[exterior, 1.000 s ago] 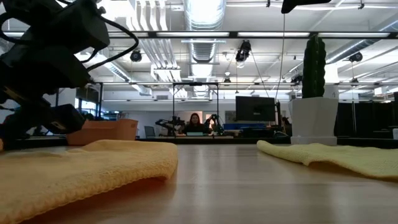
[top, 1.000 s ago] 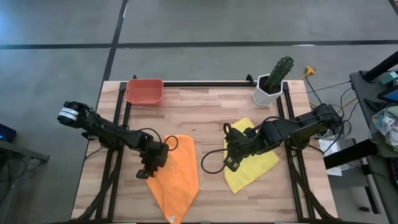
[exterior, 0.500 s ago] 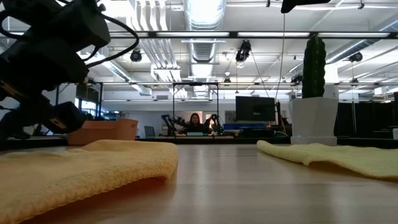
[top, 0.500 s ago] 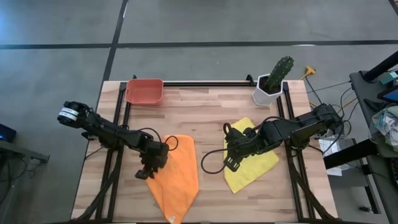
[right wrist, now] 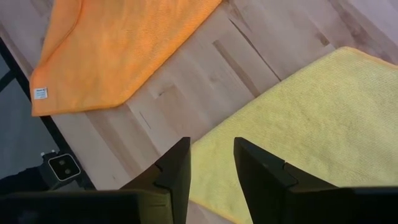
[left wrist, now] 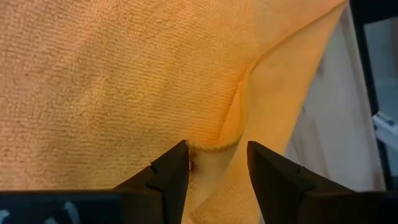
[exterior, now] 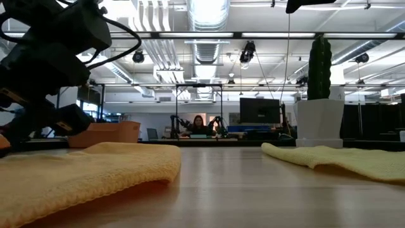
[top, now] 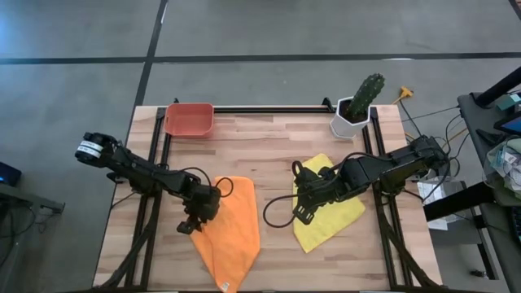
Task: Roll microfiber towels into tight, uniform cylinder then place into a basket
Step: Fold the orange towel
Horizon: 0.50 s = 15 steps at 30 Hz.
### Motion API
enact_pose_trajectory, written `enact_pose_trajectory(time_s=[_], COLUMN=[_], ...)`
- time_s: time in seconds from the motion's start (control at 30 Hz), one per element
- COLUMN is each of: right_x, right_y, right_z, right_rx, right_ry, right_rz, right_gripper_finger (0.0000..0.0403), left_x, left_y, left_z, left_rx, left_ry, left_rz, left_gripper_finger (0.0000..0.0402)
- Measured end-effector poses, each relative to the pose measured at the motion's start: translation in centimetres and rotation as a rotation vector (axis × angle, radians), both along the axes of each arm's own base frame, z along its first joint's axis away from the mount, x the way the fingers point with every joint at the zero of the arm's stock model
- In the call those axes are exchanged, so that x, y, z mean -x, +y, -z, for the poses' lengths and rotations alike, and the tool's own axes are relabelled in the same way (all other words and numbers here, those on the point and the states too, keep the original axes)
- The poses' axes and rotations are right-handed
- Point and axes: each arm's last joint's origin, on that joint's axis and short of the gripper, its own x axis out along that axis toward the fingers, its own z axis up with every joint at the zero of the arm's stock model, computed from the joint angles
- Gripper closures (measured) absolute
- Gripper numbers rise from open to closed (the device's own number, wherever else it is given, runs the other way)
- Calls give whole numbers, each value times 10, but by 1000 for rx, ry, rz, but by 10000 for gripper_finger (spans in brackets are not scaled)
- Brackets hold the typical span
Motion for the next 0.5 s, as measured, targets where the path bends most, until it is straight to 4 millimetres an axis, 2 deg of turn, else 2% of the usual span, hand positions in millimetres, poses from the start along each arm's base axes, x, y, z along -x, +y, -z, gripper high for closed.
enact_pose_trajectory(time_s=[0.5], right_x=[0], right_y=[0], right_z=[0], right_rx=[1], right_ry=[0], right_rz=[-2], right_gripper_finger=[288], left_x=[0], left_y=[1], left_z=[1], left_rx=[-55], left_ry=[-22], left_rz=[1], left_gripper_finger=[256])
